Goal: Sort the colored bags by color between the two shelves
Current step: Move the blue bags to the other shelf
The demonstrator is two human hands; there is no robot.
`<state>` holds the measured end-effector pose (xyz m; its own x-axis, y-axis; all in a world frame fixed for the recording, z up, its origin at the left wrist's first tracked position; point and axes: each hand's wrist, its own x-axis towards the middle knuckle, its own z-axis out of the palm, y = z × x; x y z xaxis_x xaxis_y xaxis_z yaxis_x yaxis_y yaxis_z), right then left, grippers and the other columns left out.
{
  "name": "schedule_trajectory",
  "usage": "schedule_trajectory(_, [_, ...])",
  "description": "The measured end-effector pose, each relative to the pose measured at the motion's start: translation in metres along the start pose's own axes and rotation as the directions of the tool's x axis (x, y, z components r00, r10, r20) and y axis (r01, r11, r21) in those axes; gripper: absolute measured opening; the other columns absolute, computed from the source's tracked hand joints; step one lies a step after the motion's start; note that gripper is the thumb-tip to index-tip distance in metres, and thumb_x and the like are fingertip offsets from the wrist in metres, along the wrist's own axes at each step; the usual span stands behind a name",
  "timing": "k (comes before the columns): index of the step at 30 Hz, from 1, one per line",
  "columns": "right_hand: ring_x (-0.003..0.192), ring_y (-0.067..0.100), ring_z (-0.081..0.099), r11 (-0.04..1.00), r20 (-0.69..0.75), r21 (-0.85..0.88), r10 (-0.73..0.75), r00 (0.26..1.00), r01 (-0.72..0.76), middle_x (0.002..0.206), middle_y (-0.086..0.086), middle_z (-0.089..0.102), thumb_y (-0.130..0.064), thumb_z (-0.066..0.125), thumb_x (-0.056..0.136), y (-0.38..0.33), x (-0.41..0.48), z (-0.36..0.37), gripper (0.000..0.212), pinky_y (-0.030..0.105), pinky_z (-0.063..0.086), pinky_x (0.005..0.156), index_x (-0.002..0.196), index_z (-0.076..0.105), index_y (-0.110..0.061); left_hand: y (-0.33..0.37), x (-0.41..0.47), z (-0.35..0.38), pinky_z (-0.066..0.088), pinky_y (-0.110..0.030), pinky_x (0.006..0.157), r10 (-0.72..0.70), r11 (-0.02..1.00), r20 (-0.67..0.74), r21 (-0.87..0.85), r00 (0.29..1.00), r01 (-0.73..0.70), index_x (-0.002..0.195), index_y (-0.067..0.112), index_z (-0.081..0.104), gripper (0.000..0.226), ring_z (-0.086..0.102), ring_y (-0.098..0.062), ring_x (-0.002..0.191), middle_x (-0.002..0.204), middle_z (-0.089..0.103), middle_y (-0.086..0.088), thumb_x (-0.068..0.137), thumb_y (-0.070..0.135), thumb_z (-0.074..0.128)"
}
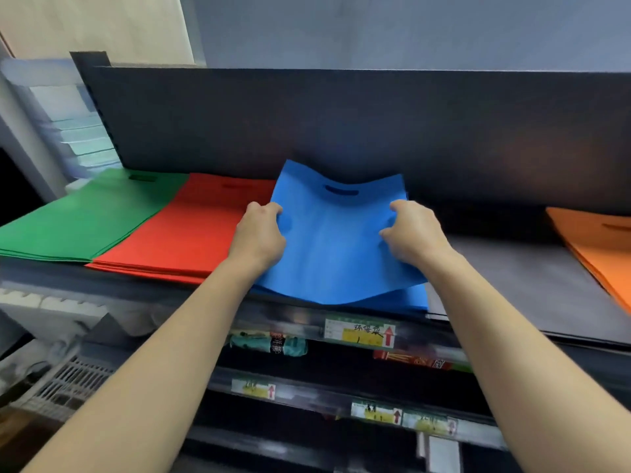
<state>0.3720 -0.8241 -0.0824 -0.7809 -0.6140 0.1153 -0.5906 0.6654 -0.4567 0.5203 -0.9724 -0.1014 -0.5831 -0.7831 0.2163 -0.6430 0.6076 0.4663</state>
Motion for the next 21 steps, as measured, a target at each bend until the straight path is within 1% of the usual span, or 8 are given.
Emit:
schedule_trajectory(3, [0.116,0.033,0.052,0.998,0.020,-0.051,0.029,0.999,-0.027,0.126,0.016,0.055,-0.008,0.054,0.090,0.003,0.003,0.009,0.037,0.044,0.047,0.094,0.125,0.050,0.002,-0.013,0.006,0.008,0.038,-0.039,0.101,-0.013,1.000,0.037,0.000,0.999,0.013,0.134,0.010,0.047,0.049,0.045,-0.036,0.122,0.133,0.047,-0.017,0.087,-0.001,0.046])
schedule_trajectory(6, [0.108,0.032,0.056,0.995,0.013,-0.089,0.035,0.999,-0.034,0.118,0.015,0.058,-0.013,0.056,0.091,0.006,0.006,0.015,0.032,0.039,0.048,0.084,0.119,0.054,0.000,-0.019,0.009,0.012,0.036,-0.037,0.102,-0.015,1.000,0.067,0.015,0.998,0.014,0.133,0.008,0.048,0.047,0.045,-0.035,0.123,0.133,0.048,-0.019,0.087,0.000,0.049])
schedule_trajectory(8, [0.107,0.032,0.054,0.991,-0.004,-0.133,0.026,1.000,-0.026,0.120,0.014,0.056,-0.017,0.056,0.091,0.009,0.007,0.018,0.031,0.035,0.044,0.078,0.119,0.054,-0.003,-0.020,0.010,0.012,0.036,-0.037,0.101,-0.016,0.999,0.082,0.037,0.997,0.013,0.134,0.008,0.047,0.046,0.046,-0.036,0.121,0.132,0.046,-0.019,0.088,0.004,0.053])
schedule_trajectory(10, [0.110,0.032,0.050,0.985,-0.034,-0.169,0.012,0.999,-0.018,0.123,0.015,0.052,-0.018,0.055,0.092,0.012,0.006,0.018,0.031,0.034,0.040,0.079,0.119,0.053,-0.005,-0.017,0.011,0.011,0.036,-0.039,0.099,0.001,0.996,0.065,0.090,0.998,-0.007,0.134,0.008,0.046,0.045,0.044,-0.037,0.118,0.131,0.043,-0.019,0.089,0.009,0.055])
schedule_trajectory(13, [0.110,0.032,0.048,0.983,-0.083,-0.185,-0.027,0.996,0.011,0.122,0.015,0.051,-0.021,0.054,0.093,0.015,-0.001,0.004,0.032,0.036,0.040,0.085,0.121,0.054,-0.005,0.003,0.010,0.006,0.034,-0.041,0.100,0.101,0.985,0.012,0.137,0.995,-0.102,0.133,0.010,0.048,0.042,0.042,-0.036,0.118,0.131,0.043,-0.016,0.091,0.013,0.054])
schedule_trajectory(15, [0.113,0.031,0.048,0.983,-0.113,-0.179,-0.063,0.992,0.042,0.122,0.013,0.053,-0.023,0.054,0.093,0.018,-0.009,-0.014,0.035,0.038,0.041,0.090,0.123,0.054,-0.006,0.026,0.007,0.003,0.035,-0.040,0.101,0.205,0.977,-0.006,0.064,0.979,-0.204,0.130,0.012,0.051,0.039,0.043,-0.034,0.120,0.131,0.046,-0.014,0.091,0.013,0.054])
schedule_trajectory(19, [0.110,0.028,0.052,0.984,-0.217,-0.166,-0.097,0.971,0.061,0.118,0.009,0.060,-0.024,0.057,0.092,0.037,-0.031,-0.057,0.036,0.038,0.043,0.091,0.124,0.057,-0.008,0.080,-0.009,0.004,0.039,-0.041,0.101,0.400,0.904,-0.062,-0.139,0.915,-0.404,0.124,0.013,0.058,0.033,0.050,-0.027,0.113,0.123,0.055,-0.009,0.091,0.011,0.055])
schedule_trajectory(21, [0.109,0.029,0.053,0.986,-0.266,-0.161,-0.079,0.961,0.036,0.118,0.008,0.061,-0.024,0.058,0.091,0.053,-0.045,-0.076,0.036,0.038,0.044,0.092,0.124,0.057,-0.010,0.108,-0.022,0.007,0.041,-0.034,0.099,0.472,0.855,-0.083,-0.201,0.878,-0.479,0.123,0.014,0.059,0.032,0.052,-0.023,0.112,0.121,0.058,-0.005,0.092,0.012,0.054])
